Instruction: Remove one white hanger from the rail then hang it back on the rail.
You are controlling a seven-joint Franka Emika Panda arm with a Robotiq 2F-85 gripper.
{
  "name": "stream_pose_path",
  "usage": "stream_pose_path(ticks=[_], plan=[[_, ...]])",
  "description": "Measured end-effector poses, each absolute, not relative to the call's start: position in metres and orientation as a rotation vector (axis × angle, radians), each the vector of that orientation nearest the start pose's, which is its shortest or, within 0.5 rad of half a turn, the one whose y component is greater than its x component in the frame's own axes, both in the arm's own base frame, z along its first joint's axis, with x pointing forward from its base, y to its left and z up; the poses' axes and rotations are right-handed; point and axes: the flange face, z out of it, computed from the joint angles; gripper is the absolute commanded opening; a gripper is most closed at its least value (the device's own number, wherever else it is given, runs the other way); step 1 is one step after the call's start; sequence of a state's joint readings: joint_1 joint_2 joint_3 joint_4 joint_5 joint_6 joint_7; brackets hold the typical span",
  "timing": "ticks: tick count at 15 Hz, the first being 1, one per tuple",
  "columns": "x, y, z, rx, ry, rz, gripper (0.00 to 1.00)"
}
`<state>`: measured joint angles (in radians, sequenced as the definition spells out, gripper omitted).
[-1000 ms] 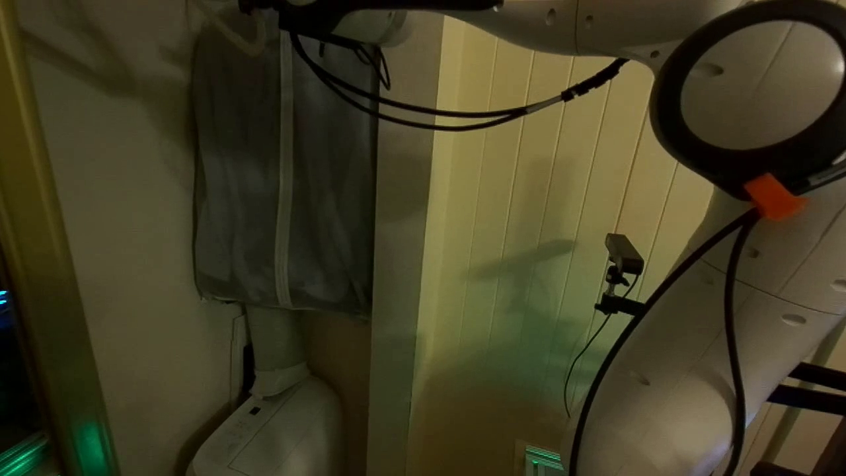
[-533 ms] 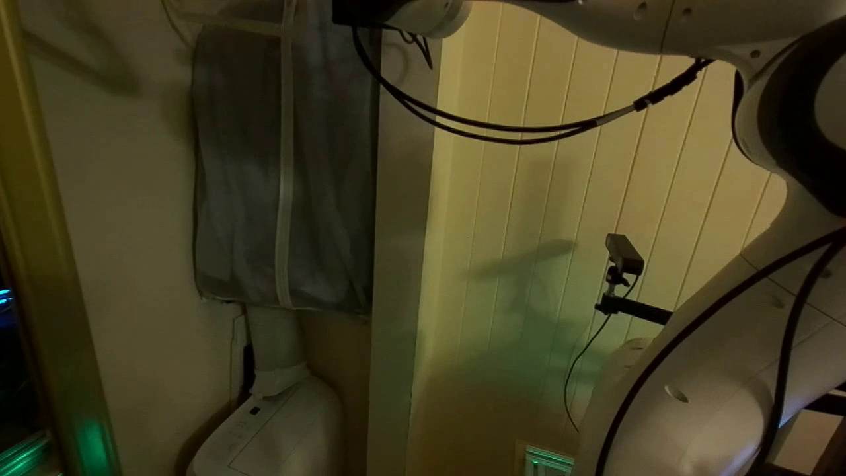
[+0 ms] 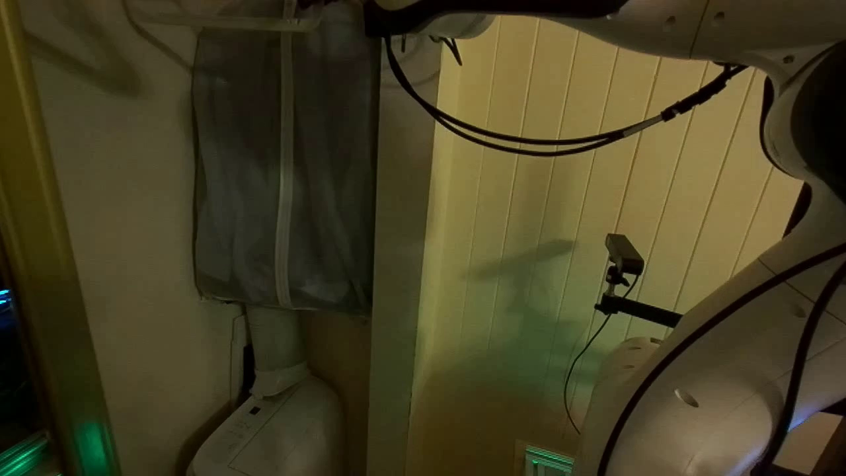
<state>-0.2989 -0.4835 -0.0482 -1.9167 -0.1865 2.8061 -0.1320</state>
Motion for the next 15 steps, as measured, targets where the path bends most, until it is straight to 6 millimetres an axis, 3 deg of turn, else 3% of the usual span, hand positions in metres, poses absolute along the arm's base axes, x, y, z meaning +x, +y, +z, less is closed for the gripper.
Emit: stream_pose_path(ticks=[5, 8, 12, 15], plan=[[0.349, -0.151, 0.855, -2.918, 0.256, -1.966, 1.0], [0.322, -0.157, 0.845, -3.033, 0.309, -1.722, 1.0], [0.298, -0.151, 0.804, -3.12, 0.287, -1.326, 1.0], [0.299, -0.143, 0.748, -3.094, 0.249, -1.075, 1.0]])
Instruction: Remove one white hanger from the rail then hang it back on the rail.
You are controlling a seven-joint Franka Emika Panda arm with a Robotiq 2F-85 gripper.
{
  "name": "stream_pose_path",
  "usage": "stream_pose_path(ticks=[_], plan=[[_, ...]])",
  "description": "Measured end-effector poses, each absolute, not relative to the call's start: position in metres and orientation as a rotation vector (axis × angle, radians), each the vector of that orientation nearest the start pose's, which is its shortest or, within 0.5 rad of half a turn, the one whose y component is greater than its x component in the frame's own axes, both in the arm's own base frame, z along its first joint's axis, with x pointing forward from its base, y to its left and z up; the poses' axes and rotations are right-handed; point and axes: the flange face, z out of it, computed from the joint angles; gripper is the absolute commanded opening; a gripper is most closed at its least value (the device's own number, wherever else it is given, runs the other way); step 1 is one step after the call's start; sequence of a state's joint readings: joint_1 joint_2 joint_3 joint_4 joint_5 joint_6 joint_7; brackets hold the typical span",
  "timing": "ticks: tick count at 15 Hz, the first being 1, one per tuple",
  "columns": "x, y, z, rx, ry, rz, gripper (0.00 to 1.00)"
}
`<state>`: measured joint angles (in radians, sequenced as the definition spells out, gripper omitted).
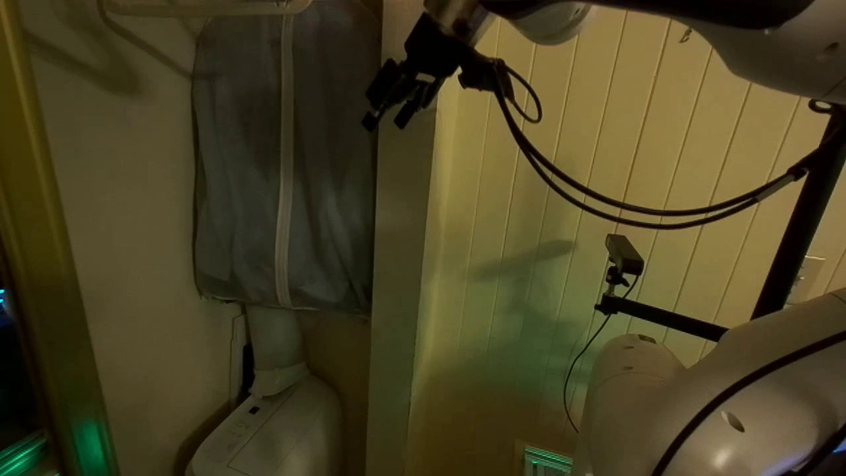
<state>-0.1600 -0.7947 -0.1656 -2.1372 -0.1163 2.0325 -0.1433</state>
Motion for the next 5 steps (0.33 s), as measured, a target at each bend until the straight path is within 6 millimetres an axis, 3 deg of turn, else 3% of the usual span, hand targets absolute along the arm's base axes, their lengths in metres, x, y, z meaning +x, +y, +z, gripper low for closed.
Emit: stream_pose_path(ticks=[3, 5], plan=[[0.311, -0.131, 0.692, -3.031, 0.203, -0.893, 1.0], [0.315, -0.129, 0.68, -3.025, 0.192, -0.854, 1.0]])
